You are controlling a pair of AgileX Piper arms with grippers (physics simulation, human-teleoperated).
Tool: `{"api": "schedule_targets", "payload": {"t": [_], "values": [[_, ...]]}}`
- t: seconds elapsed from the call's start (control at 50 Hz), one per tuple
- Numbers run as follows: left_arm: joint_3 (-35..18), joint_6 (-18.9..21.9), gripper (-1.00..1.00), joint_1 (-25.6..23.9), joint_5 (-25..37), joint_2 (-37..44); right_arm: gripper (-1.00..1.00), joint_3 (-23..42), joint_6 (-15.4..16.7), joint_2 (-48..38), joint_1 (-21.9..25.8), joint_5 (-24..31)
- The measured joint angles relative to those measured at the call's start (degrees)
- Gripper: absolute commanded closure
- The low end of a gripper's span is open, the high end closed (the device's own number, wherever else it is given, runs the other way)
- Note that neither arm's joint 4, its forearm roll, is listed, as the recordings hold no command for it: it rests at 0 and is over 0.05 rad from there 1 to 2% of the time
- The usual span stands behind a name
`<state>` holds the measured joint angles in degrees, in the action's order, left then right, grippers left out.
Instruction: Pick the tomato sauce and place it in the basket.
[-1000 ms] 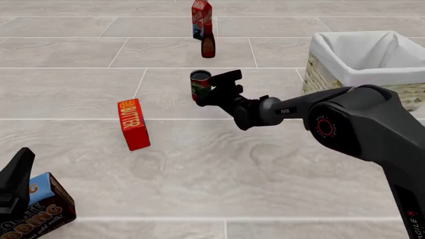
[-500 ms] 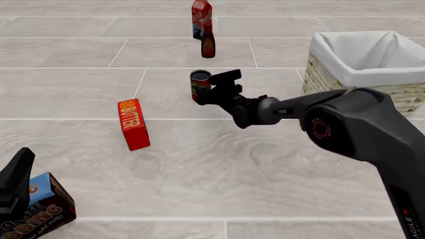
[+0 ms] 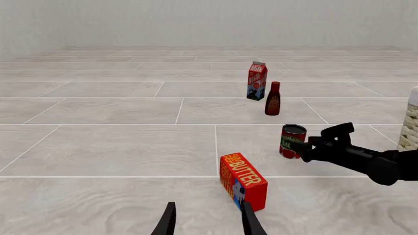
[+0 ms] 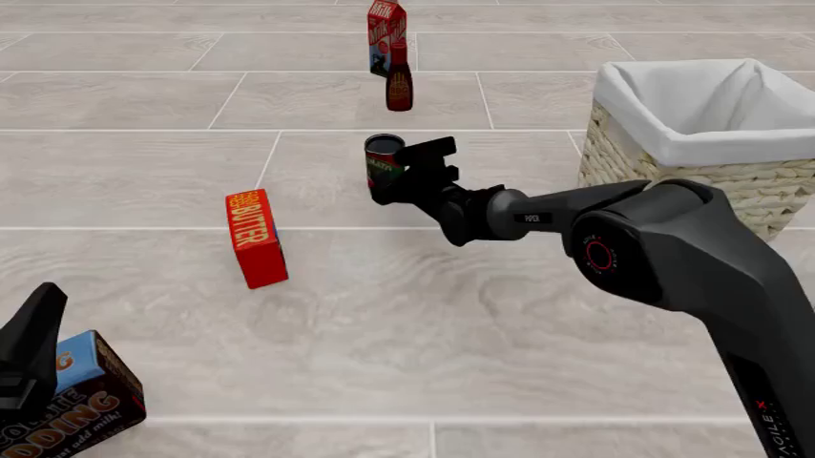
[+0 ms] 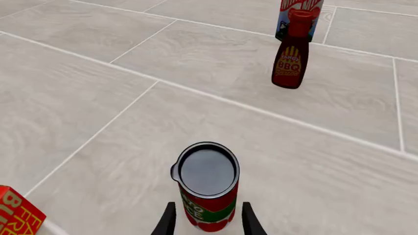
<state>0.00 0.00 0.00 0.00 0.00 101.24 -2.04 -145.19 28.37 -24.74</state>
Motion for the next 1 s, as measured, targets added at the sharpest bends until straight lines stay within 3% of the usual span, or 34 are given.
{"api": "schedule_targets", "payload": {"t": [1.0], "values": [[0.0,0.0,-1.00,0.0,0.0,0.0,-1.00,6.0,-0.1,-3.8,0.1,4.1]]}}
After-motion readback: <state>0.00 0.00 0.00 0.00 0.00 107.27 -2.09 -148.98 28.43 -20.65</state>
